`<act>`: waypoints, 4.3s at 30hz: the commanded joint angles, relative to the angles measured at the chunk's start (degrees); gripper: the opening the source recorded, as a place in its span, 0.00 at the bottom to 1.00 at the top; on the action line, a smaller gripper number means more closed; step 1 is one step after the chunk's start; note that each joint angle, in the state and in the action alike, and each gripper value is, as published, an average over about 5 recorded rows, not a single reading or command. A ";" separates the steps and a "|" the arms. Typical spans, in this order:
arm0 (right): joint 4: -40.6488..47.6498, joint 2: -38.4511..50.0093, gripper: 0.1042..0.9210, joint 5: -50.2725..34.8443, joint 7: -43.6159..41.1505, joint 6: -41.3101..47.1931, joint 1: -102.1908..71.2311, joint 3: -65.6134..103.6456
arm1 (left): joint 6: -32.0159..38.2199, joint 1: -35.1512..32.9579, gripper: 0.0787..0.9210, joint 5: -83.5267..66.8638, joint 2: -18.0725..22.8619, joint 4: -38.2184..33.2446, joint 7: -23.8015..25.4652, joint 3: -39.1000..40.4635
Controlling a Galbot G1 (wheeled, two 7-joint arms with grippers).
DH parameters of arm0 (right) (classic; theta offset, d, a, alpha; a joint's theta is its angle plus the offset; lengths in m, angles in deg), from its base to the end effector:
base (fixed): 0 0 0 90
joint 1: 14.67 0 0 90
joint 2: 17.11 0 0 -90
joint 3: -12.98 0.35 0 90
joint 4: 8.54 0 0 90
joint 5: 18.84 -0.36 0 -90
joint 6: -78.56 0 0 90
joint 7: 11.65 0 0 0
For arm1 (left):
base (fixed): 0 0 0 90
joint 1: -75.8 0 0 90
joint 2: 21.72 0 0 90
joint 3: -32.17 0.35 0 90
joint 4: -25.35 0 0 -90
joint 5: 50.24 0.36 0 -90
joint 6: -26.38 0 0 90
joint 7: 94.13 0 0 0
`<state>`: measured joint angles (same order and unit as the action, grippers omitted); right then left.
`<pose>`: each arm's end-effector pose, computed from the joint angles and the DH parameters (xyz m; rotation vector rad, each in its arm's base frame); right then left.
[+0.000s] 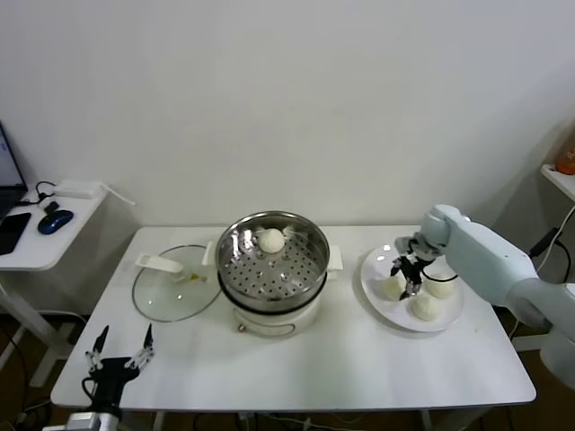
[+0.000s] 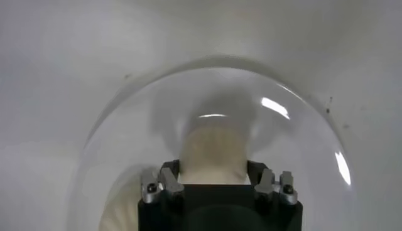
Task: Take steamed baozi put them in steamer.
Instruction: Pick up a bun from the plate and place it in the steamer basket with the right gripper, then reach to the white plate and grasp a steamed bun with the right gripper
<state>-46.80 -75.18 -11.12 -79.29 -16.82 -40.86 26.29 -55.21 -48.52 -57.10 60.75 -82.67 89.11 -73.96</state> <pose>0.6074 -0.1505 -0.2416 1.3820 -1.2810 1.3215 0.1453 0.1256 -0.3705 0.2181 -3.0182 -0.2044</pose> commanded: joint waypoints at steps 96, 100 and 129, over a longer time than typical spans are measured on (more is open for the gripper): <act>-7.36 -27.31 0.72 -32.46 4.32 16.69 18.61 -20.30 | -0.68 -2.09 0.88 1.61 0.71 -3.08 -0.87 1.02; -7.21 -27.57 0.72 -32.24 4.40 16.59 18.41 -20.13 | -0.67 -2.09 0.88 1.62 0.71 -3.09 -0.86 1.02; -25.13 -8.53 0.88 -40.48 -1.13 11.78 33.04 -28.38 | -0.71 -2.07 0.88 1.26 0.51 -2.61 -0.91 0.70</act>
<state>-61.88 -94.90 -47.12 -78.06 -3.10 -16.51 3.04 -55.67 -50.73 -55.76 61.36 -85.29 88.21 -73.23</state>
